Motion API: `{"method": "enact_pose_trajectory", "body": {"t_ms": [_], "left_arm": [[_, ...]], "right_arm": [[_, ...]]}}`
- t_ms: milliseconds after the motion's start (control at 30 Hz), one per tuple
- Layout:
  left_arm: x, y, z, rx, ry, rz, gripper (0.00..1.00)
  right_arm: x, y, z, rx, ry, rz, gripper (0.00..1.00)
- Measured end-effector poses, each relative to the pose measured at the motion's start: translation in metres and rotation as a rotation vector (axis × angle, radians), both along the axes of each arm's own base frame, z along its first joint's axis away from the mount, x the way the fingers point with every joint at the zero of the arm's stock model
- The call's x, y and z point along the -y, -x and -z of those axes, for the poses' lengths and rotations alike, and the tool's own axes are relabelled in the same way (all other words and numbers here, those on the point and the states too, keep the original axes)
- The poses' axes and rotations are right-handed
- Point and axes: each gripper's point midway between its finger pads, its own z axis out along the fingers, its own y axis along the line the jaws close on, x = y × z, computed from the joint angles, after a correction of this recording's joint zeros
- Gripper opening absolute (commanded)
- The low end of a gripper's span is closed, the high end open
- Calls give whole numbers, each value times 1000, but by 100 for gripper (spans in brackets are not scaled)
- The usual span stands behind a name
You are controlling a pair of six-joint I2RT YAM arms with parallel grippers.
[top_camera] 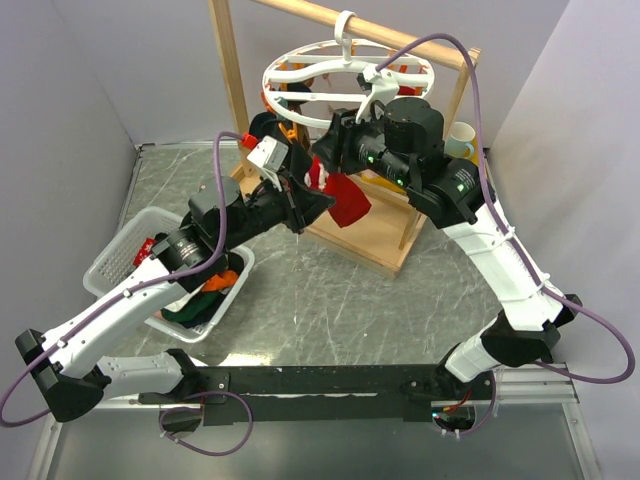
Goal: Remove the socks clipped to the hanger
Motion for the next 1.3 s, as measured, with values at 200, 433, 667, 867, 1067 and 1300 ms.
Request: {"method": "enact_pose_trajectory", "body": {"t_ms": [200, 433, 667, 867, 1067, 1300], "left_arm": [[2, 3, 0, -1, -1, 3, 1], [1, 3, 11, -18, -14, -3, 1], [-20, 15, 75, -130, -97, -40, 1], [-48, 26, 112, -209, -180, -106, 1], [-95, 23, 116, -211, -255, -286, 1], [-171, -2, 121, -242, -353, -658, 1]], "right_arm": [[4, -5, -2, 10, -2, 35, 23], [7, -9, 8, 2, 11, 61, 21], [11, -11, 12, 9, 19, 80, 21], [15, -9, 9, 18, 10, 89, 22], [27, -7, 12, 21, 11, 112, 24], [47, -6, 13, 30, 4, 154, 25]]}}
